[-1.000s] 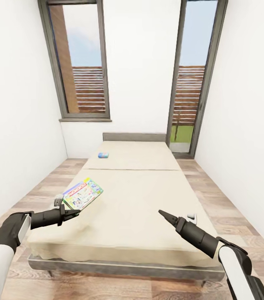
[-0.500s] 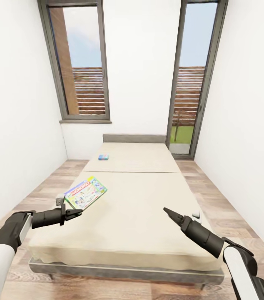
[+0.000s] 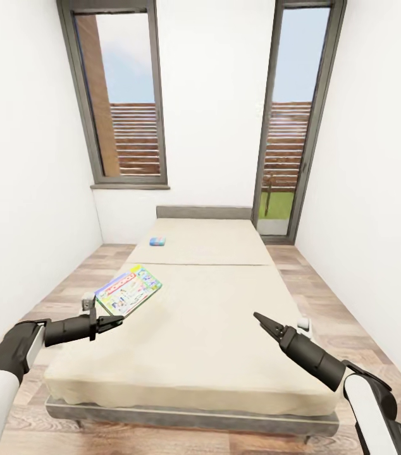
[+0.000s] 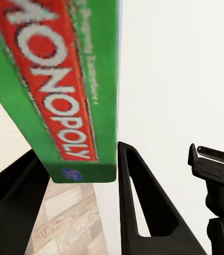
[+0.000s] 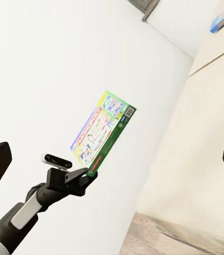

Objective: Put all the toys in the child's room - the three board games (two on the bed and one on the table), the two jigsaw puzzles on the table, and the tennis ball on the table - inside the toy box on the table in the child's room.

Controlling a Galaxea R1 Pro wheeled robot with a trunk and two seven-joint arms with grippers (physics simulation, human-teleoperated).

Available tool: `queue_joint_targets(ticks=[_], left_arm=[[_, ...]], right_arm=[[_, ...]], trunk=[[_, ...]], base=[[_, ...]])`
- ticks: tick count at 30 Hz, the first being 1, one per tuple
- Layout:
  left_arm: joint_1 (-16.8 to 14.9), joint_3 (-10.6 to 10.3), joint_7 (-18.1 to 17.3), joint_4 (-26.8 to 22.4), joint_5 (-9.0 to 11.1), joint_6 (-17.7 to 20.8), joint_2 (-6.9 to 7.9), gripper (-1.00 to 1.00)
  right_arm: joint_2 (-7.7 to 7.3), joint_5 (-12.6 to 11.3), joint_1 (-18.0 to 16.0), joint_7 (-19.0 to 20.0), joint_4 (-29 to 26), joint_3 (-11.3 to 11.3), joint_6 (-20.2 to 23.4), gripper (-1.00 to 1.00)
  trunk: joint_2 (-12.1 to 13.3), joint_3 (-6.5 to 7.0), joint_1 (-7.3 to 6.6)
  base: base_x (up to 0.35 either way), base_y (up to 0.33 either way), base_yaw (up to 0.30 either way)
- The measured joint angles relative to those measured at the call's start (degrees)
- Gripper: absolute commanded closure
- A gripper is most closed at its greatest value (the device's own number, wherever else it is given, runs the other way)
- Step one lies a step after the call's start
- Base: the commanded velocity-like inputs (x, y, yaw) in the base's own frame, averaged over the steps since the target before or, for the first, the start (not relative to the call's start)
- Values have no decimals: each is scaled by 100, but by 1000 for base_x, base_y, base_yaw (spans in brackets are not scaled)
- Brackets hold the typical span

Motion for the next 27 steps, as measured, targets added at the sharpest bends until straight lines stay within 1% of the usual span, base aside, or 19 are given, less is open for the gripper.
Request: queue_joint_targets(ticks=[1, 6, 11, 15, 18, 27], left_arm=[[-1, 2, -3, 0, 2, -4, 60, 100], [0, 2, -11, 0, 22, 0, 122, 100], [0, 8, -10, 0, 24, 0, 124, 100], [0, 6, -4, 0, 24, 0, 125, 100], [0, 8, -3, -1, 23, 0, 125, 100], [0, 8, -1, 0, 12, 0, 109, 100]], right_arm=[[22, 0, -3, -4, 0, -5, -3, -100], [52, 6, -1, -6, 2, -6, -10, -100], [54, 36, -3, -51, 2, -5, -76, -100], [19, 74, -4, -306, 1, 1, -130, -100], [-12, 38, -4, -459, 4, 3, -115, -100], [29, 49, -4, -504, 6, 0, -157, -100]], trunk=[[40, 18, -22], [241, 108, -132], [441, 198, -242], [602, 269, -330], [722, 323, -395], [1083, 485, -593]], base=[[0, 0, 0], [0, 0, 0], [0, 0, 0], [0, 0, 0], [0, 0, 0], [0, 0, 0]])
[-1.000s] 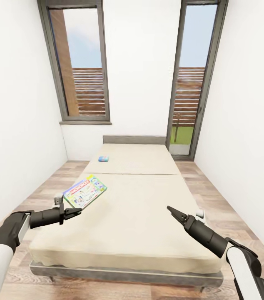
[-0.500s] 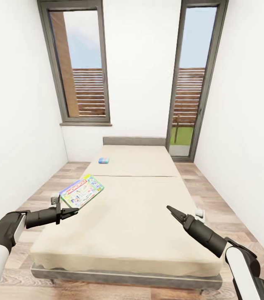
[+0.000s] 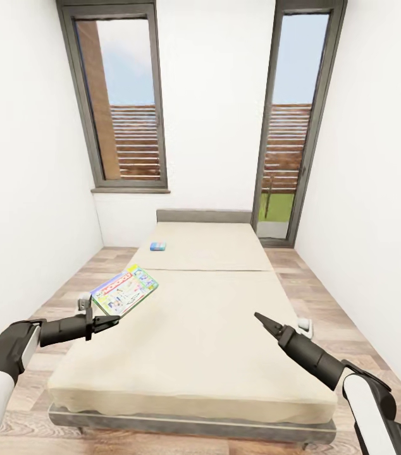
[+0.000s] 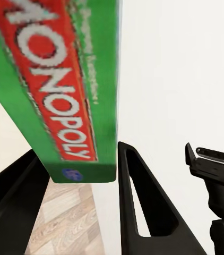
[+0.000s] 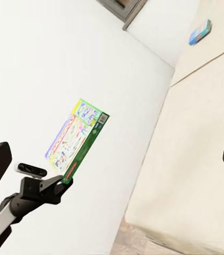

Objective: Put all the toys in the child's room - the three board games (two on the bed and one on the table), the two jigsaw puzzles on the table, and the tennis ball on the table - inside the toy box on the table in the child's room.

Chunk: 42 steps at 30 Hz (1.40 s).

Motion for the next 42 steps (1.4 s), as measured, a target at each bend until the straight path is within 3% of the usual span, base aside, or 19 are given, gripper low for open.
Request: queue_joint_targets(ticks=[16, 23, 42], left_arm=[[0, -9, 8, -1, -12, 0, 4, 100], [0, -15, 8, 0, -18, 0, 7, 100], [2, -5, 7, -15, -13, 0, -16, 100]], right_arm=[[15, -9, 0, -2, -4, -6, -145, -100], [-48, -42, 0, -2, 2, -12, -140, -100], [21, -34, -1, -37, 4, -5, -158, -100]], trunk=[[642, 287, -351], [923, 413, -505], [1685, 755, -923]], base=[[0, 0, 0], [0, 0, 0], [0, 0, 43]])
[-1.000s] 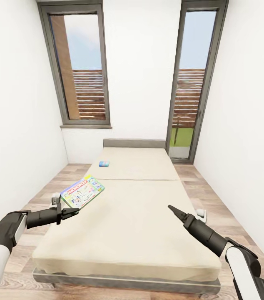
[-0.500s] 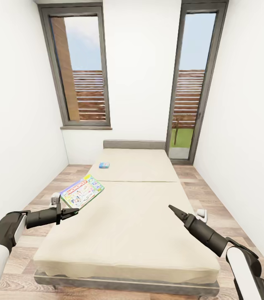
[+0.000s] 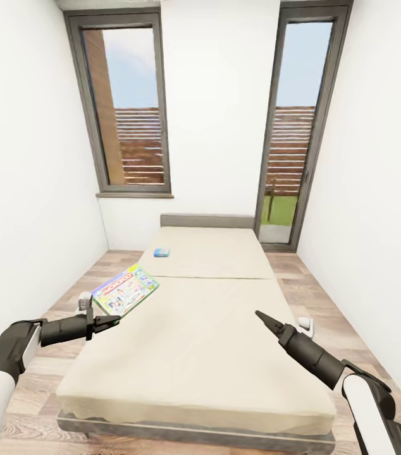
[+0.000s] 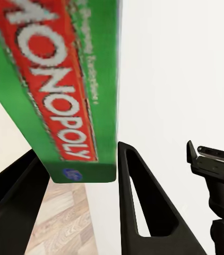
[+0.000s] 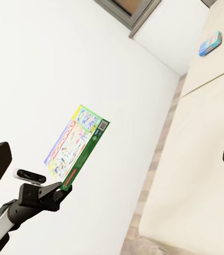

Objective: Put all the toys in the child's room - the three board games (two on the bed and one on the table), the two jigsaw puzzles on the table, and the tennis ball on the table - inside the toy box on the table in the child's room.

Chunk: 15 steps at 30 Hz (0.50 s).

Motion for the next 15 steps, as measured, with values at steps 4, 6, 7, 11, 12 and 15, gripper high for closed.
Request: queue_joint_targets(ticks=[4, 6, 7, 11, 12, 15], left_arm=[[0, -6, 0, -11, -1, -1, -15, 100], [0, -10, 0, -12, -3, -2, -12, 100], [0, -11, 0, -12, -4, -2, -12, 100], [0, -7, 1, -12, -2, -1, -18, 100], [-1, -6, 1, -12, 0, -1, -18, 100], [-1, -7, 1, -12, 0, -1, -20, 100]], right_arm=[[7, 0, 0, -7, 0, 0, -8, -100], [4, 0, 0, -13, 0, 0, -41, -100], [4, -1, 0, -14, 0, 0, -49, -100], [-2, -2, 0, -22, 0, 0, -75, -100], [-3, -3, 1, -23, -1, 0, -76, -100], [-1, 2, 1, -28, -1, -2, -85, -100]], trunk=[[160, 72, -88], [241, 108, -132], [281, 126, -154], [442, 198, -242], [482, 216, -264], [602, 269, -330]], base=[[0, 0, 263], [0, 0, 282], [0, 0, 281], [0, 0, 166], [0, 0, 63], [0, 0, 27]])
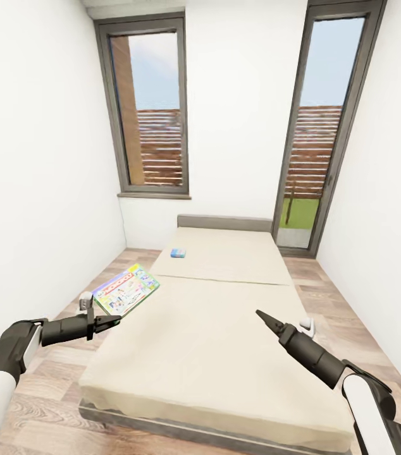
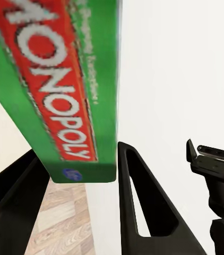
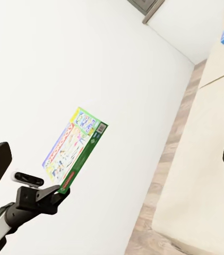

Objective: Put all the toys in the child's room - the three board games (two on the bed and one on the table), the two jigsaw puzzles on the table, and the tennis ball on the table - inside the toy box on the table in the child's room.

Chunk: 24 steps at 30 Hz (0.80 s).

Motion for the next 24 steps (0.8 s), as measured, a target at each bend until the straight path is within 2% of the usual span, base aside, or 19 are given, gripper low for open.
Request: queue_joint_targets(ticks=[11, 16, 24], left_arm=[[1, -6, 16, -9, -9, -1, -47, 100], [2, -6, 21, -11, -12, -1, -44, 100], [2, -7, 58, -10, -15, -19, -52, 100]], right_arm=[[-67, -7, -1, 25, 43, -20, -1, -100], [-67, -15, 0, 59, 45, -174, 11, -100], [-60, -17, -1, 65, 46, -208, 13, -100]], trunk=[[442, 169, -242], [642, 238, -352], [964, 377, -528]], base=[[0, 0, 62], [0, 0, 219], [0, 0, 277]])
